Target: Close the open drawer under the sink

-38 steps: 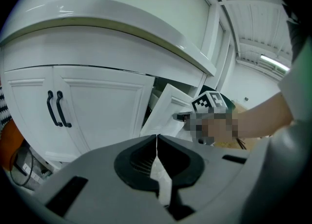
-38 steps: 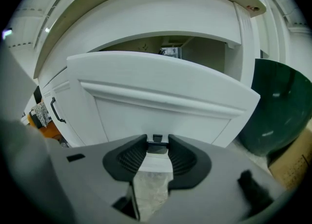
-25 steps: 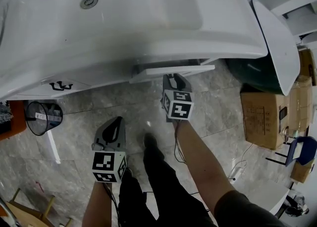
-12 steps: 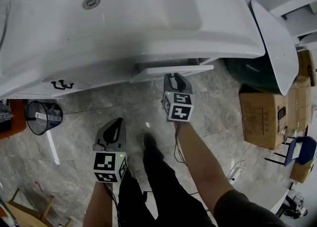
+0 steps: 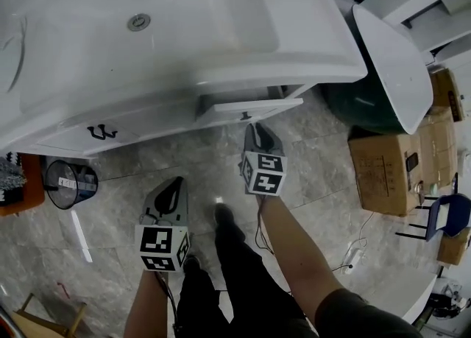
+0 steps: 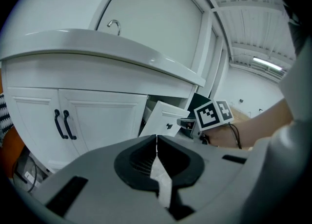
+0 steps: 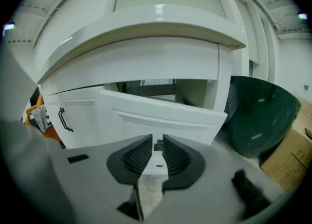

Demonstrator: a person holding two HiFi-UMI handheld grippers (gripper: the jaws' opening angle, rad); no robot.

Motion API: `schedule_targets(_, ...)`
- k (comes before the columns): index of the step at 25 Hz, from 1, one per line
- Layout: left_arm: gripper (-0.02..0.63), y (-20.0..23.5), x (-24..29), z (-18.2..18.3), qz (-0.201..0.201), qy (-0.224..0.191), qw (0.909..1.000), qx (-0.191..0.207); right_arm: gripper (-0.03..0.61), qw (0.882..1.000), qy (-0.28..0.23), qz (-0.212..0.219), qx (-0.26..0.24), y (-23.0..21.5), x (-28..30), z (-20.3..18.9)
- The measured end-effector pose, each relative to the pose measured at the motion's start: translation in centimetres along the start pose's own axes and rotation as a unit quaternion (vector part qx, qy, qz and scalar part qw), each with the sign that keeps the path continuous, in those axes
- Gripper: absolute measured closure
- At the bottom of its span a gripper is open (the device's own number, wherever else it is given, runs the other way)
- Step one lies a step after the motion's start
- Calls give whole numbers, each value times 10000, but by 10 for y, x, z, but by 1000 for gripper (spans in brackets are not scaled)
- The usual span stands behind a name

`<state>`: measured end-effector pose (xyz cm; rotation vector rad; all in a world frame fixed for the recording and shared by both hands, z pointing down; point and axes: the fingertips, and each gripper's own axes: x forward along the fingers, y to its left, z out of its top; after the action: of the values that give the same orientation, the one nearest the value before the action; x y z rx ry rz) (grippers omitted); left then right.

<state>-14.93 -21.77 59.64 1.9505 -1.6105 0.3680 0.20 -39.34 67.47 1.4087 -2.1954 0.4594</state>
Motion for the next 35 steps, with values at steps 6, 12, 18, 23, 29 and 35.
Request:
schedule_targets(6, 598, -12, -42, 27, -214, -217, 9993, 193, 531, 9993, -328, -91, 154, 15, -55, 35)
schedule_targets(12, 598, -29, -107, 47, -401, -491, 9970, 446, 540, 9977, -630, -130, 222, 43, -137, 62)
schedule_targets(18, 598, -41, -185, 49, -478, -569, 9954, 613, 545, 9959, -817, 1, 400, 86, -238, 71)
schedule_targets(23, 598, -60, -229, 50, -584, -544, 9937, 781, 546, 9955, -832, 217, 400, 110, -306, 74)
schedule_targets(29, 598, -92, -264, 46, -604, -618, 9936, 727, 551, 9938, -894, 503, 426, 125, -370, 71)
schedule_targets(35, 598, -144, -326, 21, -462, -796, 9929, 754, 554, 9885, -1093, 1020, 206, 142, -463, 47)
